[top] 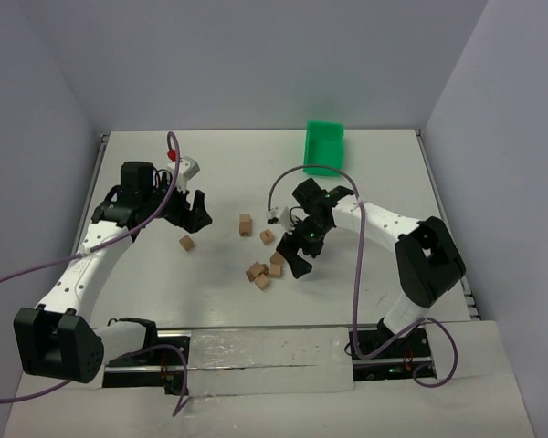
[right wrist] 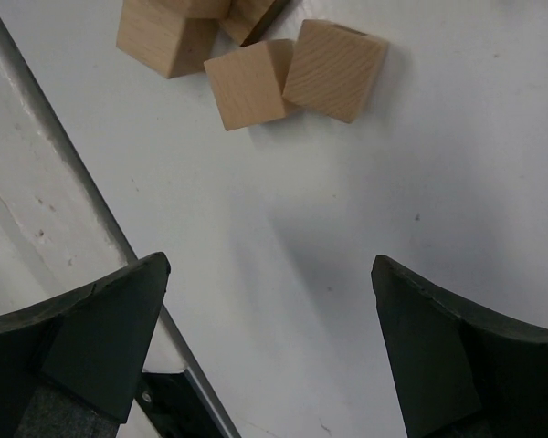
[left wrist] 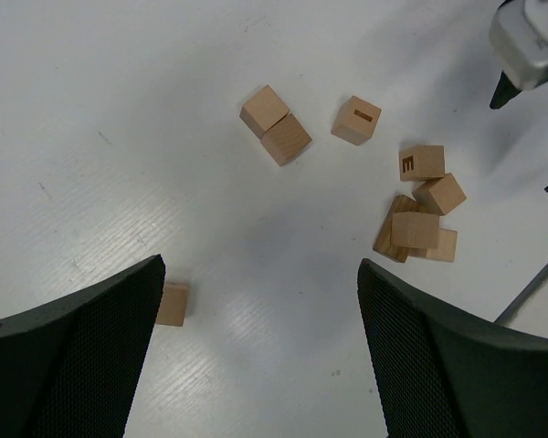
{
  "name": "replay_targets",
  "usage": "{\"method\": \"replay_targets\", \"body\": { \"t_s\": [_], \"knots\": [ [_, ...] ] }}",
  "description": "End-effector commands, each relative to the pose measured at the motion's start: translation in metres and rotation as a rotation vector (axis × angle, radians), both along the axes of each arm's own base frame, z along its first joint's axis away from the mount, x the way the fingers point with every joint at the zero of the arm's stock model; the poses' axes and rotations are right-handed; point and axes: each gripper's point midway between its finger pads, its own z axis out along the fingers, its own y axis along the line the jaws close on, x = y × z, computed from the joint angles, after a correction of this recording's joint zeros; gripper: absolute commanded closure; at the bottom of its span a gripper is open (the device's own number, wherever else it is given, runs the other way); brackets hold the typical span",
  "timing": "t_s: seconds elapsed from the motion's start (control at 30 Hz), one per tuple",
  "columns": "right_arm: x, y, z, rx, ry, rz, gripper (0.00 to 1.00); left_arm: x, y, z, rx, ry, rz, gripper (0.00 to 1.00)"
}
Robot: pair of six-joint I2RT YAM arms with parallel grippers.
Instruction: Build the wood block tower
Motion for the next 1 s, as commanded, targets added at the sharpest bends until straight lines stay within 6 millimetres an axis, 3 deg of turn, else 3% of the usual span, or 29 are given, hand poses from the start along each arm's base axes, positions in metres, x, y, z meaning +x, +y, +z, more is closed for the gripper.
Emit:
{"method": "replay_targets", "body": {
  "t_s": [0.0,0.17,0.3,0.47,0.6,0.97],
  "knots": [
    [-0.002,0.012,-0.010,0.007,-0.086,0.040,0.00,0.003,-0.002,0.022,-0.024,-0.056,-0.021,0.08],
    [-0.002,0.023,-0.030,-0.040,-0.141,-0.016,0.00,0.004,-0.002,0.020,-0.024,-0.055,-0.012,0.08],
    [0.017,0.029,-0.038,-0.071,-0.211,-0.099,0.00,0.006,-0.001,0.018,-0.022,-0.052,-0.005,0.08],
    [0.040,0.036,-0.038,-0.083,-0.286,-0.162,0.00,0.003,0.000,0.019,-0.026,-0.053,-0.009,0.08],
    [0.045,0.043,-0.038,-0.081,-0.284,-0.158,0.00,0.002,-0.001,0.018,-0.029,-0.051,-0.009,0.08],
    [0.020,0.059,-0.040,-0.067,-0.206,-0.043,0.00,0.001,-0.003,0.015,-0.040,-0.042,-0.031,0.08]
  ]
}}
